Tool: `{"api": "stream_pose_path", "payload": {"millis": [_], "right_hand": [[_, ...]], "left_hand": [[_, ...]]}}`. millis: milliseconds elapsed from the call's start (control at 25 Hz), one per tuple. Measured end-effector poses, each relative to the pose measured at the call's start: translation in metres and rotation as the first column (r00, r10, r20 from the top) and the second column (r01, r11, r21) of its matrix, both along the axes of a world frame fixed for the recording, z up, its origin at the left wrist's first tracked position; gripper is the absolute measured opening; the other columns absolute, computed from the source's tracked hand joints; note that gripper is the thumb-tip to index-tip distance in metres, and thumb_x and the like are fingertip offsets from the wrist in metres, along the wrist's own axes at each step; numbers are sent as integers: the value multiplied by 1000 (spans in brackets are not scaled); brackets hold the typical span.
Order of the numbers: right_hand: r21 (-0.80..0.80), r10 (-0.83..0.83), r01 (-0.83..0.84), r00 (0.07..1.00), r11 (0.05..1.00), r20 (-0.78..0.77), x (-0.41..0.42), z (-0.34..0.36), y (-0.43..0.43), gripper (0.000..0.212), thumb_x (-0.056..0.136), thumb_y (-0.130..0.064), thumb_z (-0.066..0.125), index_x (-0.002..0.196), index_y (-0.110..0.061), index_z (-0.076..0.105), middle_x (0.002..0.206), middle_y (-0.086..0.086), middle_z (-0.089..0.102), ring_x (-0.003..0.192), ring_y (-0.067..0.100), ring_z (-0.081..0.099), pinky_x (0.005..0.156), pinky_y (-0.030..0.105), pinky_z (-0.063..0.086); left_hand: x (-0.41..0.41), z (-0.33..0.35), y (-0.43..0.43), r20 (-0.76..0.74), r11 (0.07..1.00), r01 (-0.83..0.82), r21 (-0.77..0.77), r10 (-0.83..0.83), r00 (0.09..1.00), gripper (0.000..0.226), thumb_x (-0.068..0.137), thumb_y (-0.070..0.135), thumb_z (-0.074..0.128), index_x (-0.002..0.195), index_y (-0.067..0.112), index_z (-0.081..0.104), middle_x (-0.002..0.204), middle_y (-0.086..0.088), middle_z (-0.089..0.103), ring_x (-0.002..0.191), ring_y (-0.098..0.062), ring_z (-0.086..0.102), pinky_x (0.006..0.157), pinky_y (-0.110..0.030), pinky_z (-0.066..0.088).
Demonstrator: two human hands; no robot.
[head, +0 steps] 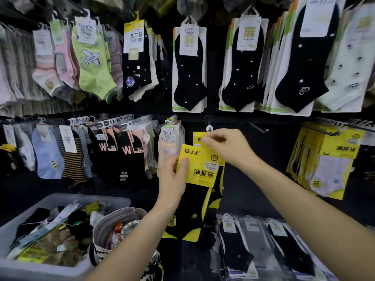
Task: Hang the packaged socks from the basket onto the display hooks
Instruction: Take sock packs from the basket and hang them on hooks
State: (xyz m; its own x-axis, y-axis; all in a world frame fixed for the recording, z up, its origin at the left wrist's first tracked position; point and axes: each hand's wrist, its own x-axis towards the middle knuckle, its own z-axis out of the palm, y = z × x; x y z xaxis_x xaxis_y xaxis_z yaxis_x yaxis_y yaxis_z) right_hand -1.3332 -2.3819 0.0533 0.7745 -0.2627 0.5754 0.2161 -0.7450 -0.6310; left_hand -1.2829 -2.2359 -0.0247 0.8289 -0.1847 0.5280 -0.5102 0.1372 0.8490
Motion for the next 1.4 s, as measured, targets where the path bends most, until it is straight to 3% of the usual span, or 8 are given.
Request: {"api": "stream_pose_path", "payload": {"millis": [120,360,480,640,840,1040,1240,1400], "right_hand": [[34,31,-28,994,999,-105,-4,2,-7,10,86,-25,64,78,-22,69,80,-7,65,79,9,60,70,26,50],[-90,-150,146,987,985,-49,8,17,-23,13,92,-23,54,81,-22,61,78,-11,56,74,5,51,60,21,37],[-76,-193,191,981,979,-21,23,28,-24,12,92,-24,53,81,-23,59,77,-14,54,77,6,51,59,19,37],[-40,-228,226,973,973,-35,42,25,-23,13,90,-28,57,78,-25,61,76,-14,57,77,8,55,66,28,48],[34,-205,204,979,978,16,44,16,-25,6,87,-24,61,83,-23,66,78,-14,58,75,2,54,63,16,42],[168,-173,147,973,975,153,-3,-31,-34,10,86,-19,62,93,-26,61,88,-12,60,77,-3,54,65,3,40],[177,-97,129,979,976,-180,-65,-174,-27,16,86,-16,63,82,-31,58,78,-13,60,71,1,55,64,6,41],[267,25,139,848,954,-529,-103,-304,1,3,88,-12,62,86,-15,61,81,1,62,77,16,57,73,26,47]], "left_hand": [[-7,-1,-16,-12,999,40,17,-39,999,15,96,22,50,89,17,62,80,4,67,70,-7,62,63,-28,51],[2,11,-38,-78,999,15,29,-13,997,22,95,22,52,97,2,60,96,-22,66,85,-30,63,79,-50,51],[12,20,-46,-159,1000,-19,-9,17,987,15,94,23,54,99,9,58,101,-16,67,95,-29,64,84,-45,53],[28,18,-50,-245,998,-54,25,59,968,23,93,28,54,98,6,62,95,-10,68,85,-19,63,69,-28,51],[41,2,-48,-384,997,-30,70,54,922,23,89,27,61,91,5,61,91,-11,66,89,-24,62,85,-41,51],[32,-34,-21,-427,980,81,181,4,904,28,88,28,63,105,7,55,92,1,57,81,-11,56,74,-29,49],[-11,-144,16,-518,915,127,382,98,850,17,91,23,59,103,11,57,93,3,58,79,-8,54,69,-23,47],[-58,-252,52,-669,827,225,515,224,708,5,93,16,55,92,12,57,81,-1,54,74,-16,51,71,-33,47]]}}
